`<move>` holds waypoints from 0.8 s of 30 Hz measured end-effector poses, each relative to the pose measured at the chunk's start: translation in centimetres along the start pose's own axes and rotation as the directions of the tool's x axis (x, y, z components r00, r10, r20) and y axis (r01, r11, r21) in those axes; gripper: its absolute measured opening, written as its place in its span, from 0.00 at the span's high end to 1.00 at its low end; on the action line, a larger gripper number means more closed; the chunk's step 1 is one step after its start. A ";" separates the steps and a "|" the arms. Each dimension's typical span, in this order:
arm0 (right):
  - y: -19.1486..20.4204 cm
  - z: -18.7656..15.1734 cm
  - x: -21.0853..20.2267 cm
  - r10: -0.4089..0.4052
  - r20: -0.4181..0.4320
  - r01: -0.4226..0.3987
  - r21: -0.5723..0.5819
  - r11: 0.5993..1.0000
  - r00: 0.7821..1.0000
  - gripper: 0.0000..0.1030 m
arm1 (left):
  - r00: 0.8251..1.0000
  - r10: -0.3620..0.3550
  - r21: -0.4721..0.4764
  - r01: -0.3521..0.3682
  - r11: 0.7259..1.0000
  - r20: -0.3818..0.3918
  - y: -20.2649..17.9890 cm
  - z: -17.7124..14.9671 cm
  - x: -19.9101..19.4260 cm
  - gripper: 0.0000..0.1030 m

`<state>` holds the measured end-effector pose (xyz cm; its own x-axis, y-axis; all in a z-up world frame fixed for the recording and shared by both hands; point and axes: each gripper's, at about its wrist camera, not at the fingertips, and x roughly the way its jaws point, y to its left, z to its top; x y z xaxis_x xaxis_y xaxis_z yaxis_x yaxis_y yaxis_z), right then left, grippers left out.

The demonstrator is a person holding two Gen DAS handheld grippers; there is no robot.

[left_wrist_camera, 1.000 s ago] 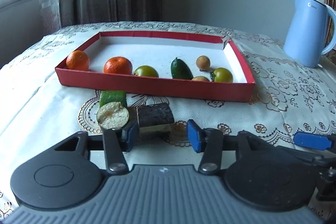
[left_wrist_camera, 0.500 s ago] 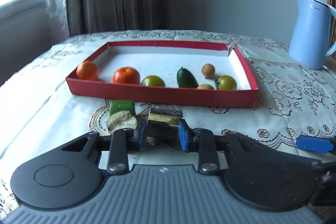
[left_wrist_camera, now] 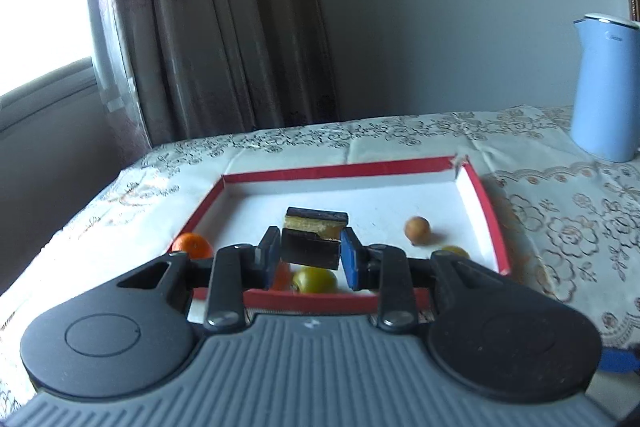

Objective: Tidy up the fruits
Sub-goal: 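Carry the cucumber piece into the red box and open the left gripper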

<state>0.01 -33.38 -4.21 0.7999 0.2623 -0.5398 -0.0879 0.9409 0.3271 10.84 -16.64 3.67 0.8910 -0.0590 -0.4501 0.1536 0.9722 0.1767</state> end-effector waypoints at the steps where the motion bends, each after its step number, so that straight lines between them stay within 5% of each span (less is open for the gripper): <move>1: 0.0 0.0 0.0 0.002 0.000 -0.002 -0.001 1.000 1.000 0.16 | 1.000 0.008 0.000 -0.008 1.000 -0.005 0.0 0.3 0.6 0.72; 24: 0.0 0.0 0.1 0.012 -0.003 -0.012 -0.003 1.000 1.000 0.11 | 0.986 0.025 -0.032 -0.031 0.999 -0.163 0.5 0.8 10.3 0.72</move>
<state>0.12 -33.37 -4.30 0.7971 0.2747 -0.5378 -0.0997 0.9382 0.3314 20.48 -16.99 -0.18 0.8130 0.0034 -0.5823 0.1122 0.9803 0.1624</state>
